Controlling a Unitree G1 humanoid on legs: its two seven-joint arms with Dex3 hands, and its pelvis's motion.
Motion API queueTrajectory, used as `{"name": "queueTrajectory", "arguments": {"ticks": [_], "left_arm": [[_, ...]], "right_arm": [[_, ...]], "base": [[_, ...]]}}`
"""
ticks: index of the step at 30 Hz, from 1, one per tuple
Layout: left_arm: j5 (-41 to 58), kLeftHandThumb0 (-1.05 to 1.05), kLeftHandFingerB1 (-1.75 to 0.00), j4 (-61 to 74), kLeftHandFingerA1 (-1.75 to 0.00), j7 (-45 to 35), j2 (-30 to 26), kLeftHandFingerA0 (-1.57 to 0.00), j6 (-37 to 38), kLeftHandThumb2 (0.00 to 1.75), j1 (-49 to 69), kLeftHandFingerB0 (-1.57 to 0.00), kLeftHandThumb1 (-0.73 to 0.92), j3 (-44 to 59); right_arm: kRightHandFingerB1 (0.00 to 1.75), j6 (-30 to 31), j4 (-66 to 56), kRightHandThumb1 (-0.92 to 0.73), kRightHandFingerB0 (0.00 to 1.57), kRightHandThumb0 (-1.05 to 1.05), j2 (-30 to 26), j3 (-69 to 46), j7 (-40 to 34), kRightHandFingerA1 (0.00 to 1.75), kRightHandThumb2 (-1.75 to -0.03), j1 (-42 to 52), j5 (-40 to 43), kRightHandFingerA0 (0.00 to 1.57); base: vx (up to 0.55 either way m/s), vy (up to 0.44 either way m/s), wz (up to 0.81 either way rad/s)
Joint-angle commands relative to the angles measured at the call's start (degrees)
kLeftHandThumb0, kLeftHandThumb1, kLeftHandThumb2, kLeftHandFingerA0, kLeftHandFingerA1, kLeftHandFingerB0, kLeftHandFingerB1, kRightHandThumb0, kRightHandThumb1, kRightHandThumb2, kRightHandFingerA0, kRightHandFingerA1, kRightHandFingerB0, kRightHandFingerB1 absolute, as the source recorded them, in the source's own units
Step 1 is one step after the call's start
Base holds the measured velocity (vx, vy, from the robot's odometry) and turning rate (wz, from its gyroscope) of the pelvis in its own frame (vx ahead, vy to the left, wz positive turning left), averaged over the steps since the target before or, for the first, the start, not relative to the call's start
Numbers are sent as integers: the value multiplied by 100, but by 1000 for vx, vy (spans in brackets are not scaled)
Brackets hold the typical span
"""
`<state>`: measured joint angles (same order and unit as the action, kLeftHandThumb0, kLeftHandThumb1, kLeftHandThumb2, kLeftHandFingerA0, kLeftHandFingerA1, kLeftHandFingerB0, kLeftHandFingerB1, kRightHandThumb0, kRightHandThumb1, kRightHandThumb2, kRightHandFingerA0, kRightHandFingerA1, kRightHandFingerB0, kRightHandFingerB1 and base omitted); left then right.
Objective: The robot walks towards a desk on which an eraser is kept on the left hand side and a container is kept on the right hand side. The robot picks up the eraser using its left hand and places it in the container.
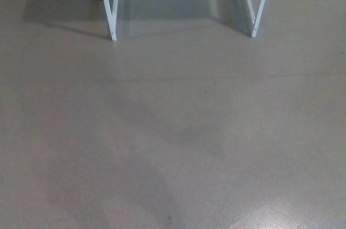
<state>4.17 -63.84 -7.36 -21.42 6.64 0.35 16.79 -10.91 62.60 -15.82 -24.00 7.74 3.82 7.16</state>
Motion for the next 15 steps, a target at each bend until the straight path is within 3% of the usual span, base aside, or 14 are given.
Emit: {"name": "queueTrajectory", "arguments": {"ticks": [1,6,7,9,10,13,15], "left_arm": [[-86,-6,-38,65,-47,147,18,-47,326,57,-27,-36,57,-118],[109,5,-38,164,-48,191,195,-43,264,58,-105,-35,61,-5],[169,5,-54,213,-59,171,228,-33,187,89,-160,-25,41,47],[251,4,-54,315,-59,257,278,-34,46,87,-250,-27,40,155],[263,6,-39,362,-48,333,296,-44,-3,58,-306,-36,59,190],[203,4,-39,491,-49,515,366,-47,7,57,-283,-38,59,211],[-65,0,-38,385,-47,737,428,-48,438,57,-66,-39,61,63]], "right_arm": [[45,-183,-146,-46,48,-16,-20,230,-169,51,-54,-33,-106,65],[43,-130,-225,-45,49,-15,-7,548,-433,49,-52,-199,-265,62],[43,-53,-211,-47,48,-10,-13,571,-447,46,-53,-298,-243,61],[44,63,-257,-48,46,-10,10,596,-439,46,-54,-447,-182,63],[44,101,-291,-49,47,-10,47,596,-469,46,-54,-527,-151,61],[46,148,-354,-47,47,-11,140,560,-536,47,-54,-583,-74,59],[46,-204,-192,-49,49,-8,281,527,-575,50,-53,-398,-76,64]], "base": [[-69,-8,36],[-32,3,6],[61,104,-3],[50,174,-18],[164,305,-33],[223,455,-34],[249,261,8]]}}
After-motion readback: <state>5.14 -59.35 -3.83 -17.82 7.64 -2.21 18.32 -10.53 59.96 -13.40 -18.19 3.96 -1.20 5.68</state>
